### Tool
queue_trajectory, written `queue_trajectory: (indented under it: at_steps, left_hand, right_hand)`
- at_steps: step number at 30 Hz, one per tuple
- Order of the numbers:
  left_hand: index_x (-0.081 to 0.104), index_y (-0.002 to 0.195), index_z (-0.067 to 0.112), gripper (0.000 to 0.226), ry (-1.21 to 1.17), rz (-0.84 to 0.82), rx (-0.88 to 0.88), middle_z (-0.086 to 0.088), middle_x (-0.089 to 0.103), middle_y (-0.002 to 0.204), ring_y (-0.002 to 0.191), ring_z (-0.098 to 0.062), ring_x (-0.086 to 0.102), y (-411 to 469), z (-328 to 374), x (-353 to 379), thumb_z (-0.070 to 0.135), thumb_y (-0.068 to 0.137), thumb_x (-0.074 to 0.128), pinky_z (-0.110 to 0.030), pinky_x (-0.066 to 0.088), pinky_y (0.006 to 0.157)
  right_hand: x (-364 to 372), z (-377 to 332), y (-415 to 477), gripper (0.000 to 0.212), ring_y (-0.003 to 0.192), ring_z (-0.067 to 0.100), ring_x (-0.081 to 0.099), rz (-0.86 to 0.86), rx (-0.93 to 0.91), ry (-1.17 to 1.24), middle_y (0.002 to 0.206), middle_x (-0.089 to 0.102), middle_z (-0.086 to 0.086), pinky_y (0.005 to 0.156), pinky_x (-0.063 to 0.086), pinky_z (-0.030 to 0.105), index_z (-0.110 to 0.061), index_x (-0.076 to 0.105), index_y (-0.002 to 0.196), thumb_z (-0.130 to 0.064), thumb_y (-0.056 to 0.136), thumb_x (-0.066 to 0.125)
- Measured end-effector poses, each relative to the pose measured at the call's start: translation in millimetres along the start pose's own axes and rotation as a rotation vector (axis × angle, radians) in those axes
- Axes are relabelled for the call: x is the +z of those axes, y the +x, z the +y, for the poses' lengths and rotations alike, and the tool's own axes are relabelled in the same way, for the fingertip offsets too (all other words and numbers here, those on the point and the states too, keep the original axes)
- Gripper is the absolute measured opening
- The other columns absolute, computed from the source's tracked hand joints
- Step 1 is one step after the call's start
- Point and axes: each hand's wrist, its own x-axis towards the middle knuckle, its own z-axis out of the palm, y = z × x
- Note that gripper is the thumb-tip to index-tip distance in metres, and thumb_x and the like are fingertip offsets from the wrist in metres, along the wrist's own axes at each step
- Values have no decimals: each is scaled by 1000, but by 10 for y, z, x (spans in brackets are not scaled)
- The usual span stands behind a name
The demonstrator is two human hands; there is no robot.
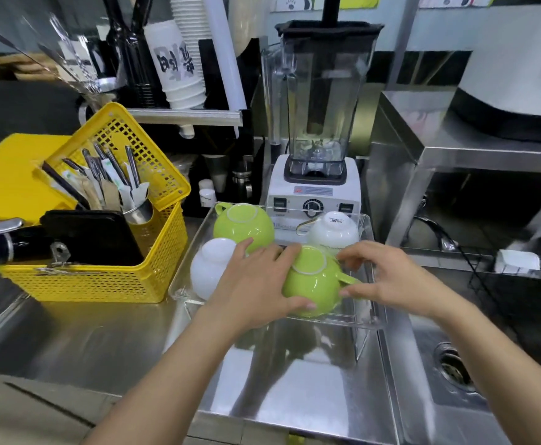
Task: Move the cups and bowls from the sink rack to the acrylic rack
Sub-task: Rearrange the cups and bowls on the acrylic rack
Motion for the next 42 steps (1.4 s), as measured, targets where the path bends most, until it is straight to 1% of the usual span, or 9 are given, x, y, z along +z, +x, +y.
queue_trajectory:
  at_steps: [6,14,24,27,30,34,36,38,42]
  left_hand:
    - [22,139,30,96,16,55,-23,3,46,135,129,-18,41,-11,46,62,84,59,30,-41,15,115]
    - [29,137,29,102,10,113,-28,3,53,127,123,-18,47,-33,61,93,86,53,23,-41,15,113]
    - [45,129,20,64,-338,232,-58,-1,56,125,117,-21,49,150,130,-172,64,83,36,-36,36,101]
    - [48,126,15,42,-542,238,-127,-4,57,125,116,-21,52,496,121,-296,39,92,45,-38,42,97]
    - [53,121,12,32,-564,142,-134,-7,59,122,111,-24,54,836,126,-326,27,94,45,-39,43,96]
    - [55,104,12,18,-461,-155,-115,-6,53,103,95,-22,49,1137,70,-209,13,91,43,-31,38,75]
    - [55,111,8,27,-288,-251,-90,-14,56,115,106,-28,52,1245,-6,-138,7,88,41,-32,40,81]
    - [54,120,4,32,-171,-273,-73,-16,57,124,112,-34,53,1305,-68,-94,8,90,42,-37,43,89]
    - [55,90,4,15,-158,-257,-56,-14,60,98,90,-30,54,1325,-157,-52,15,92,46,-37,40,74]
  right_hand:
    - [15,143,-38,24,82,10,59,54,43,-54,79,67,-8,89,39,33,-24,67,91,-22,69,77]
    - [-2,216,-56,21,86,9,61,40,77,57,87,71,-1,82,43,22,-26,67,90,-22,72,75]
    - [-137,228,14,17,79,1,56,291,98,175,90,64,-1,72,37,2,-19,65,92,-19,77,71]
    - [-136,223,103,28,90,12,54,330,145,73,98,58,-2,85,40,11,-14,62,104,-22,78,69]
    - [-99,227,207,43,110,18,53,283,229,-77,114,57,0,102,32,41,-17,55,117,-33,79,67]
    - [-56,240,319,54,124,20,45,220,260,-174,132,53,0,93,24,37,-20,46,126,-40,79,64]
    - [-64,238,362,53,122,19,46,212,268,-219,131,54,-1,88,23,36,-21,46,125,-42,80,63]
    - [-74,239,388,52,121,20,47,211,265,-240,129,55,-1,91,24,38,-22,45,125,-43,80,61]
    - [-9,253,419,52,120,22,48,179,248,-250,127,56,2,93,24,40,-21,43,124,-44,81,60]
